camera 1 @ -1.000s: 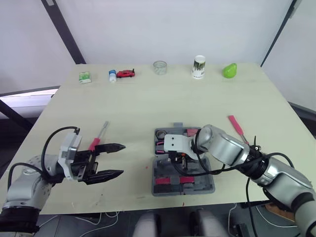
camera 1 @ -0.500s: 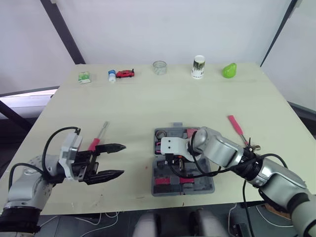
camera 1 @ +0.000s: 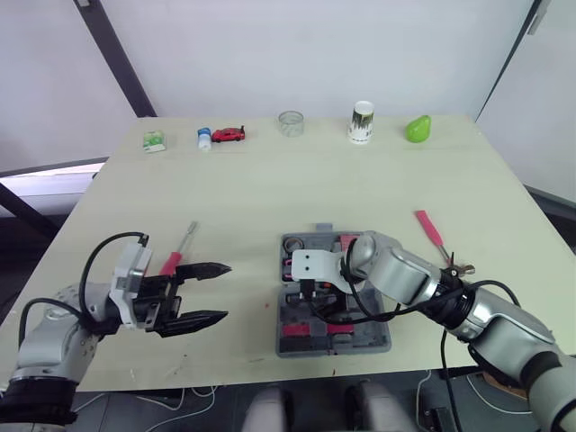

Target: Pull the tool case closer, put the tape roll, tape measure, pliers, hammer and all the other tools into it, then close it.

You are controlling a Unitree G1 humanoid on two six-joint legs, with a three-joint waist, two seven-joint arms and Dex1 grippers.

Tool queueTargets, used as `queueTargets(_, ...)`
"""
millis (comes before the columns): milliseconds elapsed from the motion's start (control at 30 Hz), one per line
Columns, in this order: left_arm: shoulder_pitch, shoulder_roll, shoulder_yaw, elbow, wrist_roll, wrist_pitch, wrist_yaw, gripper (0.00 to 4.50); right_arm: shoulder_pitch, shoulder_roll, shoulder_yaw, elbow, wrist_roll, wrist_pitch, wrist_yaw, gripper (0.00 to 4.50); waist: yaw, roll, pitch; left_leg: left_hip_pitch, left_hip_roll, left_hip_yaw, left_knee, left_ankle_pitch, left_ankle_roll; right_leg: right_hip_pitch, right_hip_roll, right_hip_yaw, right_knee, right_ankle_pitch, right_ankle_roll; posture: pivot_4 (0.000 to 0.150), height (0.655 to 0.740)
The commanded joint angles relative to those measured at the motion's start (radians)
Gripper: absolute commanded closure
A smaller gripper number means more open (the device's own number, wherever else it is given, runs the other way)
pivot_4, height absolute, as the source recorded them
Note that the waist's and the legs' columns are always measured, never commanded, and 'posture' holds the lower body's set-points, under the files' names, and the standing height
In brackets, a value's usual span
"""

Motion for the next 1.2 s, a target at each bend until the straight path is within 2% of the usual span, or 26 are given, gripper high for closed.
queueTargets(33, -0.010, -0.002, 0.016, -0.024, -0.001, -0.012, -0.059, 0.00, -0.010, -0.018, -0.054, -0.054, -0.002, -0.014, 0.006, 0.07, 0.000, 0.000, 0.000, 0.000, 0.000, 0.000, 0.000, 0.000, 0.000, 0.000, 0.000, 0.000, 0.000, 0.000, 0.000, 0.150, 0.7400)
queueTargets(167, -0.011, -0.009, 0.018, -0.025, 0.002, -0.011, -0.059, 0.00, 0.035, -0.049, -0.146, -0.129, 0.056, -0.013, 0.020, 0.07, 0.001, 0.000, 0.000, 0.000, 0.000, 0.000, 0.000, 0.000, 0.000, 0.000, 0.000, 0.000, 0.000, 0.000, 0.000, 0.150, 0.7400)
queueTargets(400, -0.012, -0.019, 0.025, -0.027, 0.008, -0.007, -0.059, 0.00, 0.322, 0.020, -0.472, -0.204, 0.225, -0.207, -0.064, 0.07, 0.003, -0.001, -0.001, 0.000, 0.000, 0.000, -0.001, 0.000, 0.000, 0.000, 0.000, 0.000, -0.001, 0.000, 0.000, 0.150, 0.7400)
queueTargets(433, -0.010, -0.020, 0.026, -0.028, 0.009, -0.006, -0.059, 0.00, 0.364, 0.025, -0.499, -0.200, 0.233, -0.234, -0.077, 0.55, 0.003, -0.001, -0.001, 0.000, 0.000, 0.000, -0.001, 0.000, 0.000, 0.001, 0.000, 0.000, -0.001, 0.000, 0.000, 0.150, 0.7400)
queueTargets(500, -0.008, -0.022, 0.028, -0.030, 0.009, -0.004, -0.059, 0.00, 0.421, 0.025, -0.522, -0.193, 0.241, -0.280, -0.083, 1.16, 0.003, -0.001, -0.001, 0.000, 0.000, 0.000, -0.001, 0.000, 0.000, 0.001, 0.000, 0.000, -0.001, 0.000, 0.000, 0.150, 0.7400)
queueTargets(533, -0.008, -0.023, 0.029, -0.031, 0.010, -0.003, -0.059, 0.00, 0.442, 0.027, -0.527, -0.191, 0.245, -0.298, -0.082, 1.73, 0.003, -0.001, -0.001, 0.000, 0.000, 0.000, -0.001, 0.000, 0.000, 0.001, 0.000, 0.000, -0.001, 0.000, 0.000, 0.150, 0.7400)
queueTargets(667, -0.006, -0.027, 0.030, -0.036, 0.012, 0.002, -0.059, 0.00, 0.535, 0.039, -0.525, -0.149, 0.213, -0.417, -0.122, 3.39, 0.000, -0.001, 0.000, 0.001, 0.000, 0.001, -0.001, 0.000, 0.000, 0.001, 0.001, 0.001, 0.000, 0.000, 0.000, 0.150, 0.7400)
queueTargets(700, -0.006, -0.025, 0.031, -0.034, 0.011, 0.001, -0.059, 0.00, 0.542, 0.044, -0.526, -0.145, 0.215, -0.424, -0.126, 4.18, 0.000, -0.001, 0.000, 0.001, 0.000, 0.001, -0.001, 0.000, 0.000, 0.001, 0.001, 0.001, 0.000, 0.000, 0.000, 0.150, 0.7400)
queueTargets(733, -0.006, -0.024, 0.031, -0.034, 0.011, 0.002, -0.059, 0.00, 0.549, 0.049, -0.528, -0.140, 0.215, -0.430, -0.131, 4.18, -0.001, -0.001, 0.000, 0.001, 0.000, 0.001, -0.001, 0.000, 0.000, 0.001, 0.002, 0.001, 0.000, 0.000, 0.000, 0.150, 0.7400)
queueTargets(767, -0.005, -0.022, 0.032, -0.034, 0.010, 0.002, -0.059, 0.00, 0.554, 0.050, -0.524, -0.135, 0.212, -0.439, -0.134, 4.45, -0.001, -0.001, 0.000, 0.001, 0.000, 0.001, -0.001, 0.000, 0.000, 0.001, 0.002, 0.002, 0.000, 0.000, 0.000, 0.150, 0.7400)
queueTargets(1200, -0.016, -0.032, 0.032, -0.036, 0.020, 0.009, -0.059, 0.00, 0.560, 0.024, -0.446, 0.023, 0.089, -0.536, -0.145, 4.45, 0.002, -0.001, 0.000, 0.001, 0.000, 0.003, -0.001, 0.000, 0.000, 0.001, 0.001, 0.002, 0.000, 0.000, 0.000, 0.150, 0.7400)
